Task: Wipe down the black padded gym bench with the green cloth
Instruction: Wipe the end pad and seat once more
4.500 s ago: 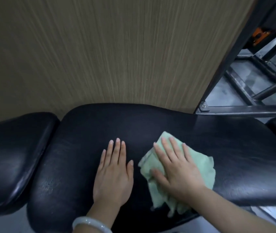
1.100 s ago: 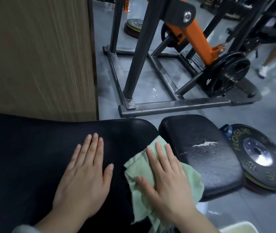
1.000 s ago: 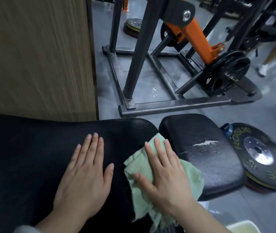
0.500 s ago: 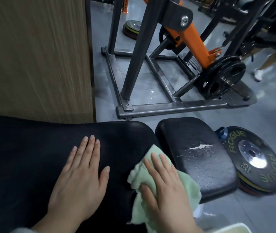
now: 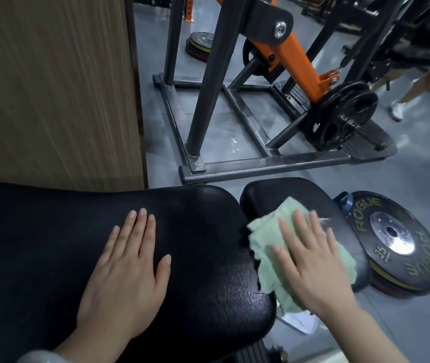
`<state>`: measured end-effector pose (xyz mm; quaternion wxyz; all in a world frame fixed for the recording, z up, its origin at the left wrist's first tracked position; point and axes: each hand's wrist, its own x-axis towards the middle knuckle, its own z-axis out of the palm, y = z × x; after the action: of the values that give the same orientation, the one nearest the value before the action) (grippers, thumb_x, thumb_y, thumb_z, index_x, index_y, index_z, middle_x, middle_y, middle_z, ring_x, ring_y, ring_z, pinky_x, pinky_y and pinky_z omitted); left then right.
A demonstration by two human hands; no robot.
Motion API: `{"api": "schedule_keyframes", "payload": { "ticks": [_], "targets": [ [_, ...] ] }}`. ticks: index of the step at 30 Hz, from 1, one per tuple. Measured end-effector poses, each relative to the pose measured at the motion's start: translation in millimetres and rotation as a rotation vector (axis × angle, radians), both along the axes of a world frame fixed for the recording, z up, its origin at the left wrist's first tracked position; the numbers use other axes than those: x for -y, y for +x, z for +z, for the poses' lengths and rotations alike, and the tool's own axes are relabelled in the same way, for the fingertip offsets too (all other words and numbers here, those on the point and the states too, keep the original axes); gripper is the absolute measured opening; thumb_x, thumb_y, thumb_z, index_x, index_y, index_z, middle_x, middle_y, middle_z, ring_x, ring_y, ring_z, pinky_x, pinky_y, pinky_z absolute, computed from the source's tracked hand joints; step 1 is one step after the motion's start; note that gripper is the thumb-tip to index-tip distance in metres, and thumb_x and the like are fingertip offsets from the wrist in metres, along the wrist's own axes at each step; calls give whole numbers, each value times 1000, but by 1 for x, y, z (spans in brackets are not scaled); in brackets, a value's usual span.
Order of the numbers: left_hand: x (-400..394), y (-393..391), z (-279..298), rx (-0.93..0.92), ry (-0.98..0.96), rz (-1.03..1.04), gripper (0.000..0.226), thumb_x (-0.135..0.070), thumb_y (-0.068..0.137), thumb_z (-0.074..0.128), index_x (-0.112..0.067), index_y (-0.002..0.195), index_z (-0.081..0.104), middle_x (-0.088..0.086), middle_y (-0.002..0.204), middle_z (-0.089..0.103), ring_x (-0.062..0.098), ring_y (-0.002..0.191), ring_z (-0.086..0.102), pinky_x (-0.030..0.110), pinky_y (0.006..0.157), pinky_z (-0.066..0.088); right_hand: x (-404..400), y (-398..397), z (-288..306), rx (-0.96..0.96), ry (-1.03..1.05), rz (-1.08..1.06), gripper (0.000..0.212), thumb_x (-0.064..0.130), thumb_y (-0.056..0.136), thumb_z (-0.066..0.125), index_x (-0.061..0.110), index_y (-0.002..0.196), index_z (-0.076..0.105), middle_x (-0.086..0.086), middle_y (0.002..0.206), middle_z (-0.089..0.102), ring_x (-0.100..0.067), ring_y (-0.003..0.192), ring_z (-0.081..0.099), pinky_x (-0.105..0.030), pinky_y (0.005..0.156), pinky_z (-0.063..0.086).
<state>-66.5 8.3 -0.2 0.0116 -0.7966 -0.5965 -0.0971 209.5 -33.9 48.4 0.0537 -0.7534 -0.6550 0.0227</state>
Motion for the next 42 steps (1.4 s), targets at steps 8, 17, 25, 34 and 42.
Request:
{"api": "schedule_keyframes", "payload": {
  "ticks": [8,17,25,34,42],
  "targets": [
    [-1,0,0,10,0,-5,66,-44,94,28,3,139,39,15,149,35,20,141,24,36,113,12,-48,20,-12,58,-166,11,65,70,75,-16,55,138,-20,17,151,-27,-12,141,-31,-39,116,-17],
    [-1,0,1,12,-19,-8,66,-44,93,29,1,140,39,13,149,36,19,140,25,34,114,10,-89,14,-14,59,-195,-25,76,72,75,-10,47,147,-9,10,159,-16,-18,145,-23,-45,117,-13],
    [-2,0,3,8,-41,-4,66,-44,94,28,1,141,38,13,150,35,18,141,22,33,115,8,-80,2,-11,7,-178,-161,61,62,93,5,43,150,-4,6,161,-11,-21,146,-17,-46,117,-11],
    [-3,0,2,24,-40,-2,65,-44,93,29,1,139,40,13,149,36,18,140,23,34,114,9,-79,-31,5,-80,-298,-225,73,64,87,-1,32,153,-2,-1,162,-9,-30,146,-16,-50,117,-5],
    [-4,1,1,31,-24,-2,65,-44,92,31,-1,141,39,11,150,35,17,141,23,36,113,13,-112,-15,-12,-202,-111,11,73,66,84,-8,38,151,4,19,159,5,1,144,-10,-42,118,-10]
  ]
}}
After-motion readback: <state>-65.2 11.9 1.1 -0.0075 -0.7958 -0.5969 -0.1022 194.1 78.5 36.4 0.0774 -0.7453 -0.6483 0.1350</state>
